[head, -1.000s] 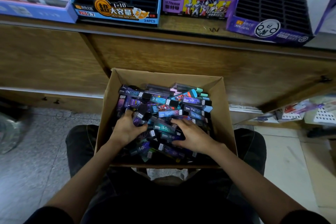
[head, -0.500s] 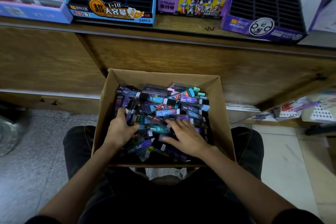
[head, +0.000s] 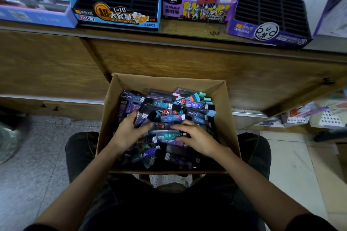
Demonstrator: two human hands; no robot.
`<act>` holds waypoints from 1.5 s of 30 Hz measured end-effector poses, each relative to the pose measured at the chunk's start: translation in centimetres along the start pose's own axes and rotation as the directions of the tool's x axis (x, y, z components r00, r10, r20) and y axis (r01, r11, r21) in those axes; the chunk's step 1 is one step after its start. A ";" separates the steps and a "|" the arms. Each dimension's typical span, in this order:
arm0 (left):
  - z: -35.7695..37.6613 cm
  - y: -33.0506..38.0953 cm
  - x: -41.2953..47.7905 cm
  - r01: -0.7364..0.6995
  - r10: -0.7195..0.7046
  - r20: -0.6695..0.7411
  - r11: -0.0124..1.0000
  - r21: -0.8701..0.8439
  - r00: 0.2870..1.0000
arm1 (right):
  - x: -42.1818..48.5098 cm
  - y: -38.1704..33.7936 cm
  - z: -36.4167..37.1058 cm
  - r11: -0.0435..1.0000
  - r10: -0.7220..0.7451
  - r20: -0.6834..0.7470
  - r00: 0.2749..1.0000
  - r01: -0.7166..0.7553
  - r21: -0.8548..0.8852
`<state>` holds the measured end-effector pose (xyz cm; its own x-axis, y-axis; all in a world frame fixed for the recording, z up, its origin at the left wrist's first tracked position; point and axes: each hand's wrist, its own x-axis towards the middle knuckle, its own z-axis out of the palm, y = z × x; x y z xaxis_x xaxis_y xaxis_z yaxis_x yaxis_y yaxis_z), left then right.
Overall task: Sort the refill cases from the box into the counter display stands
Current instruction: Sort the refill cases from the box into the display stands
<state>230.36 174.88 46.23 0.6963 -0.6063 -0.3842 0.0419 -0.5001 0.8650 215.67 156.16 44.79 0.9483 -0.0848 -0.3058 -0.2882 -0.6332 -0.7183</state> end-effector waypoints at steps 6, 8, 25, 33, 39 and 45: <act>-0.4 3.7 1.2 -0.128 0.123 0.164 0.992 0.023 0.979 | 0.4 -2.8 -4.7 0.996 -0.044 0.192 0.980 0.028 0.086; -0.1 5.0 1.0 -0.119 0.118 0.259 0.993 -0.013 0.959 | 0.4 -3.7 -6.3 0.994 -0.069 0.162 0.984 0.054 0.093; 0.7 9.0 -0.8 0.098 0.018 0.332 0.939 -0.329 0.943 | -1.0 -5.4 -12.1 0.881 0.009 0.048 0.999 -0.030 0.472; 0.6 12.8 0.4 -0.126 0.152 0.037 0.916 -0.382 0.988 | -1.4 -7.6 -12.9 0.566 0.332 -0.295 0.896 0.061 0.822; 0.6 15.3 1.1 -0.219 0.233 -0.011 0.893 -0.394 0.972 | -0.9 -10.8 -15.0 0.510 0.267 -0.375 0.887 0.200 0.836; 0.5 17.5 2.1 -0.338 0.313 -0.130 0.851 -0.401 0.941 | 0.0 -12.5 -17.5 0.576 0.259 -0.522 0.813 0.304 0.759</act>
<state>232.15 164.55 60.42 0.7610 -0.6469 -0.0488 0.0874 0.0276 0.9958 221.59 150.64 64.67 0.7652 -0.6346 -0.1080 0.0218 0.1933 -0.9809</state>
